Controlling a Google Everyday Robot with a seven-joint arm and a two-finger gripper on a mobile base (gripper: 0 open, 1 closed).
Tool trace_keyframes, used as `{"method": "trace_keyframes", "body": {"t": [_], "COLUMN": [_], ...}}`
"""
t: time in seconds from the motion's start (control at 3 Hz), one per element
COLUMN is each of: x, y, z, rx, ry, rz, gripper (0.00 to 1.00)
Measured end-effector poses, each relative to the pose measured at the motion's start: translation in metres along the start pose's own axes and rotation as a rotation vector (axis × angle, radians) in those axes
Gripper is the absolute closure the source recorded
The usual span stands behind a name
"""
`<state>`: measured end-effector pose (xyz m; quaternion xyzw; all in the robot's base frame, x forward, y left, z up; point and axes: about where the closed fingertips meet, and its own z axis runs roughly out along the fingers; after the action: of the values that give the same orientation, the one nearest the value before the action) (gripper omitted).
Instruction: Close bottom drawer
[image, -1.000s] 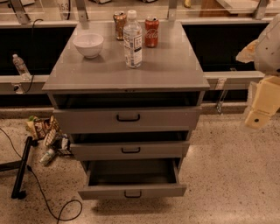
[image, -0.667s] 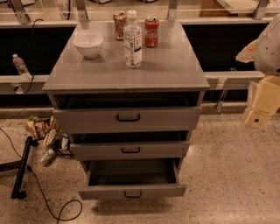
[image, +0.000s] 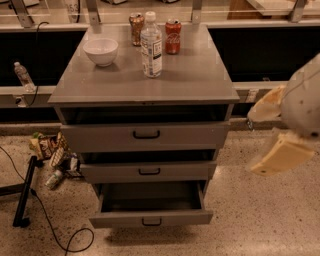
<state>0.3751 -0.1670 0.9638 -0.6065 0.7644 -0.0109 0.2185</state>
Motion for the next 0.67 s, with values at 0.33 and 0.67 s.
{"method": "trace_keyframes", "body": {"t": [0.33,0.67], "x": [-0.019,-0.012], "y": [0.032,0.051], "z": [0.052,0.081], "rx": [-0.033,-0.068], "ry": [-0.113,-0.131], "rz": [-0.045,-0.095], "gripper": [0.43,0.2]}}
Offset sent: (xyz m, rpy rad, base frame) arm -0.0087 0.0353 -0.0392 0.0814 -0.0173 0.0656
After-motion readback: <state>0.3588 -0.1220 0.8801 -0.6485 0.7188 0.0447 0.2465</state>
